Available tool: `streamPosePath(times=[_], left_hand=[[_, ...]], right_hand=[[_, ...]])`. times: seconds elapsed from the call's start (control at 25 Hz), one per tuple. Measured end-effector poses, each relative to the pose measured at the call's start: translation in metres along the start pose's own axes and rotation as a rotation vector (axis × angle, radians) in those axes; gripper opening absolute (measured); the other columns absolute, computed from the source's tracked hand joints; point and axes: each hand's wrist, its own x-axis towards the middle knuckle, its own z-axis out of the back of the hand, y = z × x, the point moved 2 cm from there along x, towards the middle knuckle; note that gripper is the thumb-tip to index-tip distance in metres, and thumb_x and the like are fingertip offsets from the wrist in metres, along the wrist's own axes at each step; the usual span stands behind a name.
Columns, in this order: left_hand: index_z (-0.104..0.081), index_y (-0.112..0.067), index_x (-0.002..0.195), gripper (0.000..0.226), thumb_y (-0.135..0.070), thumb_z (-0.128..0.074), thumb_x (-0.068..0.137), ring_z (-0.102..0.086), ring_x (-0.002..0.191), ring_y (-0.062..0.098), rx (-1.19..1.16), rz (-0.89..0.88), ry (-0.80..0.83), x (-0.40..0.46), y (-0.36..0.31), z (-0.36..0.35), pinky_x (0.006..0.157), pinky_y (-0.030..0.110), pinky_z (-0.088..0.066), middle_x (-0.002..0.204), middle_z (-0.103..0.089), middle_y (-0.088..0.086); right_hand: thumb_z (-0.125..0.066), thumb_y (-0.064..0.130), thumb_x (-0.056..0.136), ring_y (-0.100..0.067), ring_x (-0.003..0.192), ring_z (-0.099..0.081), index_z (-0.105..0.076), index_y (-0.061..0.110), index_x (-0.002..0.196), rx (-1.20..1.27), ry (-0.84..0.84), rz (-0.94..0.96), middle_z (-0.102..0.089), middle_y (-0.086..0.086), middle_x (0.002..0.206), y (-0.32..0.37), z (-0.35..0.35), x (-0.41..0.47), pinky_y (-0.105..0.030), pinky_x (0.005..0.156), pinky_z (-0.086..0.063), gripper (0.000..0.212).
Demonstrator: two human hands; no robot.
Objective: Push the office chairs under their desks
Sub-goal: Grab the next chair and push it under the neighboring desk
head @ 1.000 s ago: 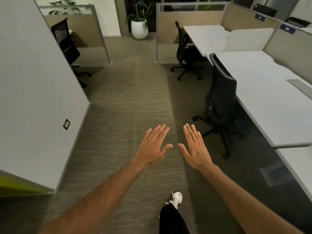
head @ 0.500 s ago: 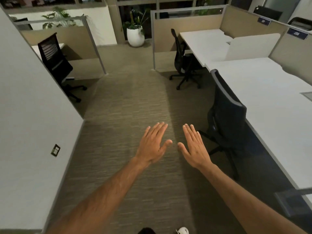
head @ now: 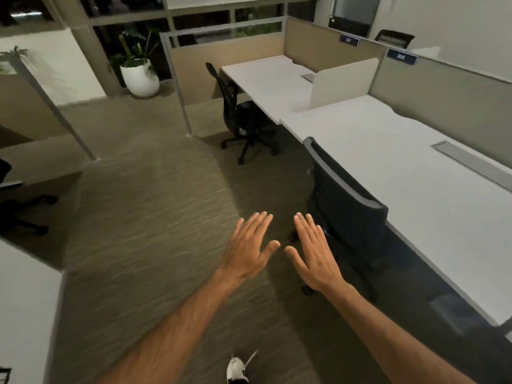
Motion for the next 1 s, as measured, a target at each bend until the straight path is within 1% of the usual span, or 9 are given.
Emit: streamPosePath(times=[0.12,0.32,0.48,0.56,0.64,0.84,1.0], left_hand=[[-0.029,-0.02,0.159,0.08,-0.072,-0.017,0.099,-0.021,0.154,0.017,-0.024,-0.1,0.039,0.055,0.024,0.0,0.126,0.048,-0.012,0.165,-0.032,0.001],[-0.029,-0.02,0.159,0.08,-0.072,-0.016,0.1,-0.021,0.154,0.016,-0.058,-0.255,0.128,0.132,0.05,-0.023,0.124,0.051,-0.016,0.164,-0.032,0.001],[-0.03,-0.018,0.159,0.08,-0.072,-0.015,0.1,-0.023,0.153,0.018,-0.049,-0.361,0.168,0.207,0.042,-0.042,0.123,0.053,-0.019,0.164,-0.033,0.003],[-0.027,-0.019,0.159,0.08,-0.072,-0.013,0.1,-0.02,0.154,0.017,-0.031,-0.389,0.182,0.233,0.036,-0.047,0.124,0.053,-0.016,0.165,-0.031,0.002],[-0.025,-0.019,0.16,0.08,-0.072,-0.014,0.101,-0.017,0.155,0.017,-0.022,-0.412,0.218,0.258,0.039,-0.056,0.126,0.051,-0.013,0.166,-0.028,0.002],[-0.02,-0.021,0.161,0.077,-0.071,-0.015,0.102,-0.012,0.156,0.016,0.015,-0.463,0.317,0.316,0.046,-0.088,0.126,0.05,-0.012,0.168,-0.022,0.0],[-0.021,-0.022,0.161,0.074,-0.068,-0.02,0.103,-0.012,0.156,0.016,0.0,-0.593,0.356,0.37,0.043,-0.108,0.125,0.05,-0.014,0.168,-0.022,0.001]], right_hand=[[-0.033,0.059,0.105,-0.007,0.156,0.012,-0.006,0.022,0.163,-0.031,-0.048,-0.11,0.002,0.005,0.171,-0.01,-0.007,0.028,-0.041,0.127,0.001,0.074],[-0.031,0.06,0.105,-0.009,0.156,0.011,-0.005,0.022,0.163,-0.062,-0.13,-0.25,0.002,0.005,0.171,-0.036,-0.003,0.068,-0.04,0.127,0.002,0.074],[-0.033,0.058,0.106,-0.011,0.157,0.008,-0.005,0.023,0.163,-0.095,-0.206,-0.329,0.001,0.005,0.171,-0.08,0.011,0.104,-0.045,0.128,-0.002,0.073],[-0.033,0.059,0.105,-0.01,0.157,0.009,-0.003,0.024,0.163,-0.111,-0.226,-0.371,0.003,0.006,0.171,-0.098,0.015,0.122,-0.045,0.128,-0.002,0.074],[-0.031,0.062,0.105,-0.01,0.156,0.012,-0.001,0.025,0.163,-0.13,-0.221,-0.413,0.006,0.006,0.171,-0.111,0.014,0.138,-0.044,0.128,-0.001,0.075],[-0.032,0.061,0.105,-0.011,0.156,0.015,0.002,0.024,0.163,-0.167,-0.186,-0.518,0.009,0.004,0.171,-0.14,0.012,0.163,-0.044,0.128,0.002,0.076],[-0.031,0.061,0.105,-0.011,0.155,0.017,0.004,0.024,0.163,-0.201,-0.219,-0.641,0.012,0.005,0.171,-0.162,0.019,0.178,-0.042,0.127,0.008,0.077]])
